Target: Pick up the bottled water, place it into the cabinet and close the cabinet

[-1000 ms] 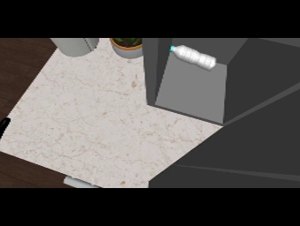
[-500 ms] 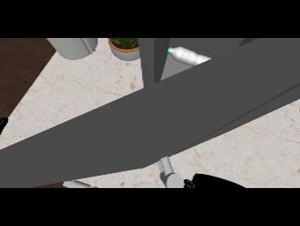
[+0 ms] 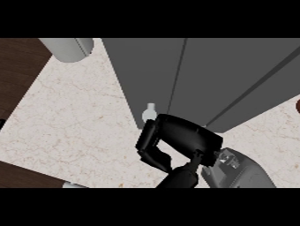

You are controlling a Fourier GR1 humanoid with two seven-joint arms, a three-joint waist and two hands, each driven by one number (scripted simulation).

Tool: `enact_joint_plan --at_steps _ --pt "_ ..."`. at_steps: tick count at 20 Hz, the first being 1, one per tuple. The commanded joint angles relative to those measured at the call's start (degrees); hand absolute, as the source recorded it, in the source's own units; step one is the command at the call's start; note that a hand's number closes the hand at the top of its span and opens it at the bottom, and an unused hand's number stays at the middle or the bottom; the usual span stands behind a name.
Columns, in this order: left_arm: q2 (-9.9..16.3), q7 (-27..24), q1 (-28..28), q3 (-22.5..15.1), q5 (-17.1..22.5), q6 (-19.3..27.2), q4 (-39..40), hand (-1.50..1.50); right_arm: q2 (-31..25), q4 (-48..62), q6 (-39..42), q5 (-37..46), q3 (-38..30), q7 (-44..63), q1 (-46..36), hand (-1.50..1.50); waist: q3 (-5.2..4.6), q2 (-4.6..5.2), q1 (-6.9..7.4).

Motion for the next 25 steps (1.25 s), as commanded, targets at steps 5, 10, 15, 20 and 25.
enact_joint_plan --at_steps 5,10,15,20,25 --pt "-0.64 -0.06 0.98 0.55 0.72 -0.32 1.27 -1.50 3.28 20.08 -14.57 4.31 -5.77 -1.78 -20.56 1.50 0.38 -0.42 -1.90" --pt "-0.63 -0.62 0.95 1.76 0.68 -0.79 2.50 -1.50 3.34 31.99 -22.73 3.78 -10.85 -4.71 -29.64 1.50 0.42 -0.12 -2.87" --pt "-0.54 -1.57 2.82 2.51 0.78 -3.02 1.71 -1.50 3.36 38.93 -29.17 3.19 -11.66 -9.83 -32.90 1.50 0.49 -0.24 -2.41" --pt "-0.85 -2.09 2.79 3.19 0.84 -3.75 3.23 -1.50 3.36 40.59 -34.38 -1.60 -14.01 -11.14 -33.45 -1.50 0.51 -0.07 -3.45" --pt "-1.28 -2.03 3.79 3.01 0.52 -3.32 2.14 -1.50 3.36 43.65 -35.78 -5.00 -11.69 -12.51 -34.56 -1.50 0.58 -0.10 -3.78"
